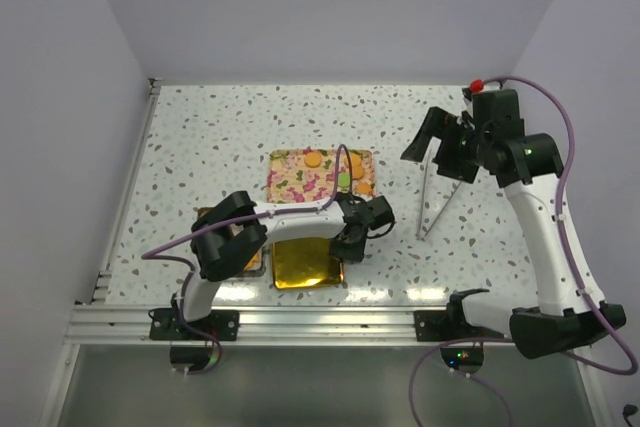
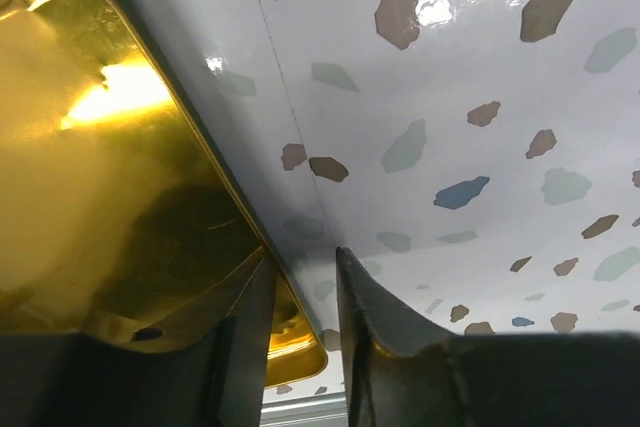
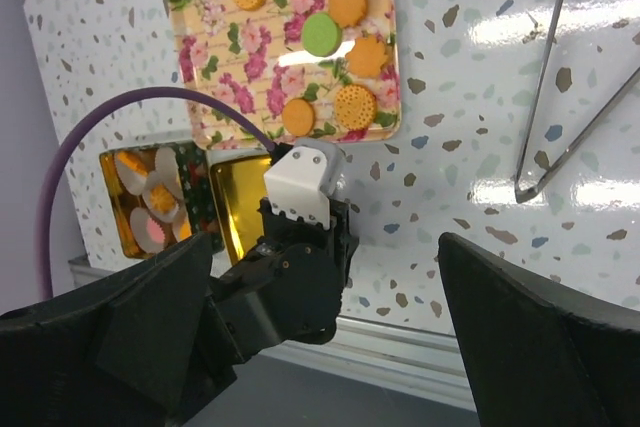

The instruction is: Pack the cookies

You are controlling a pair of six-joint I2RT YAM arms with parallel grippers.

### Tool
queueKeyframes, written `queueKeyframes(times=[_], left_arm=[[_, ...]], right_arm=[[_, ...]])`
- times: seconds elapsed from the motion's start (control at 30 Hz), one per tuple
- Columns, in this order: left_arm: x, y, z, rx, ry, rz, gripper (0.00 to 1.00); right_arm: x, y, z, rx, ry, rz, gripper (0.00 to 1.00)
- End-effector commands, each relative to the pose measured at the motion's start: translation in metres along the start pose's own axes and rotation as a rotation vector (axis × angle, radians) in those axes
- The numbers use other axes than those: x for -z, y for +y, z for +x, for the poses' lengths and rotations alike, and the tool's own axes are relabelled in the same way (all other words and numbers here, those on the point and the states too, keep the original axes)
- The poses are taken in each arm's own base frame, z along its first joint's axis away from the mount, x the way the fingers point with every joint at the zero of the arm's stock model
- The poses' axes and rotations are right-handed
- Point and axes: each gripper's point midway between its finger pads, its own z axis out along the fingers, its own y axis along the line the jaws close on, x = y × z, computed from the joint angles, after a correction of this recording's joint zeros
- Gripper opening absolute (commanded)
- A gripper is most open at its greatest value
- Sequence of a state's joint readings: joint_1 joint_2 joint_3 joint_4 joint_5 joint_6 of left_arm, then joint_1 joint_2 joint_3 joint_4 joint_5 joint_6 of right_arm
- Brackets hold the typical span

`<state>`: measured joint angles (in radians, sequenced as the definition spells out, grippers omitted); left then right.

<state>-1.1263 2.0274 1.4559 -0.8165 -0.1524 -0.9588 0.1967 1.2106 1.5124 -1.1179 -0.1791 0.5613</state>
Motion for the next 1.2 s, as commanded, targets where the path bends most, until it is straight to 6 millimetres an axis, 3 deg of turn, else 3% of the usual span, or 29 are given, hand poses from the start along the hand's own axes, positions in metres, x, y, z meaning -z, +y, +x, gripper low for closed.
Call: queueKeyframes(times=[0.0, 0.03, 0.1, 0.13, 0.23, 0.33, 0.37, 0.43, 0.47, 0.57, 0.6, 0.63, 0.7, 0.73, 0.77, 0.83, 0.87, 0.93, 1.0, 1.13, 1.17], left_arm=[[-0.016, 0.007, 0.001, -0.008, -0.004, -0.049, 0.33], [-0.017, 0.009, 0.002, -0.007, -0.002, -0.055, 0.2], [-0.013, 0.018, 0.003, 0.002, -0.007, -0.078, 0.04], [-0.008, 0.018, 0.002, 0.006, -0.017, -0.078, 0.0], [0.019, 0.024, -0.008, 0.042, -0.077, -0.071, 0.0], [0.063, 0.028, -0.023, 0.083, -0.143, -0.052, 0.0], [0.09, 0.029, -0.029, 0.1, -0.173, -0.023, 0.0], [0.119, 0.037, -0.038, 0.138, -0.227, -0.015, 0.0], [0.148, 0.043, -0.042, 0.164, -0.261, 0.009, 0.0], [0.203, 0.068, -0.052, 0.217, -0.348, 0.024, 0.0], [0.214, 0.076, -0.056, 0.243, -0.369, 0.026, 0.0], [0.242, 0.084, -0.057, 0.264, -0.4, 0.071, 0.0], [0.27, 0.092, -0.063, 0.293, -0.446, 0.135, 0.0], [0.299, 0.1, -0.065, 0.33, -0.496, 0.205, 0.0], [0.311, 0.108, -0.066, 0.366, -0.518, 0.235, 0.0], [0.338, 0.137, -0.069, 0.455, -0.577, 0.29, 0.0], [0.346, 0.147, -0.069, 0.47, -0.604, 0.296, 0.0], [0.362, 0.168, -0.069, 0.497, -0.68, 0.292, 0.0], [0.37, 0.179, -0.069, 0.497, -0.726, 0.275, 0.0], [0.37, 0.193, -0.067, 0.489, -0.765, 0.236, 0.0], [0.369, 0.193, -0.067, 0.469, -0.765, 0.223, 0.0]], right_arm=[[0.012, 0.014, -0.009, 0.015, -0.017, -0.032, 0.99], [0.012, 0.015, -0.01, 0.02, -0.021, -0.034, 0.99], [0.01, 0.017, -0.013, 0.024, -0.02, -0.033, 0.99], [0.01, 0.017, -0.014, 0.026, -0.023, -0.03, 0.99], [0.009, 0.02, -0.021, 0.047, -0.04, -0.031, 0.99], [0.009, 0.026, -0.031, 0.072, -0.051, -0.032, 0.99], [0.008, 0.029, -0.031, 0.075, -0.043, -0.044, 0.99], [0.005, 0.036, -0.035, 0.072, -0.035, -0.066, 0.99], [0.002, 0.039, -0.036, 0.069, -0.029, -0.08, 0.99], [-0.013, 0.052, -0.024, 0.061, 0.045, -0.144, 0.99], [-0.021, 0.058, -0.01, 0.062, 0.109, -0.18, 0.99], [-0.033, 0.069, 0.005, 0.083, 0.174, -0.204, 0.99], [-0.048, 0.079, 0.031, 0.103, 0.284, -0.219, 0.99], [-0.06, 0.084, 0.042, 0.113, 0.325, -0.217, 0.99], [-0.064, 0.097, 0.06, 0.149, 0.362, -0.237, 0.99], [-0.078, 0.113, 0.077, 0.132, 0.396, -0.273, 0.99], [-0.084, 0.121, 0.097, 0.139, 0.44, -0.291, 0.99], [-0.093, 0.142, 0.106, 0.108, 0.449, -0.346, 0.99], [-0.105, 0.161, 0.13, 0.139, 0.502, -0.362, 0.99], [-0.121, 0.205, 0.179, 0.226, 0.588, -0.396, 0.99], [-0.135, 0.211, 0.189, 0.231, 0.609, -0.387, 0.99]])
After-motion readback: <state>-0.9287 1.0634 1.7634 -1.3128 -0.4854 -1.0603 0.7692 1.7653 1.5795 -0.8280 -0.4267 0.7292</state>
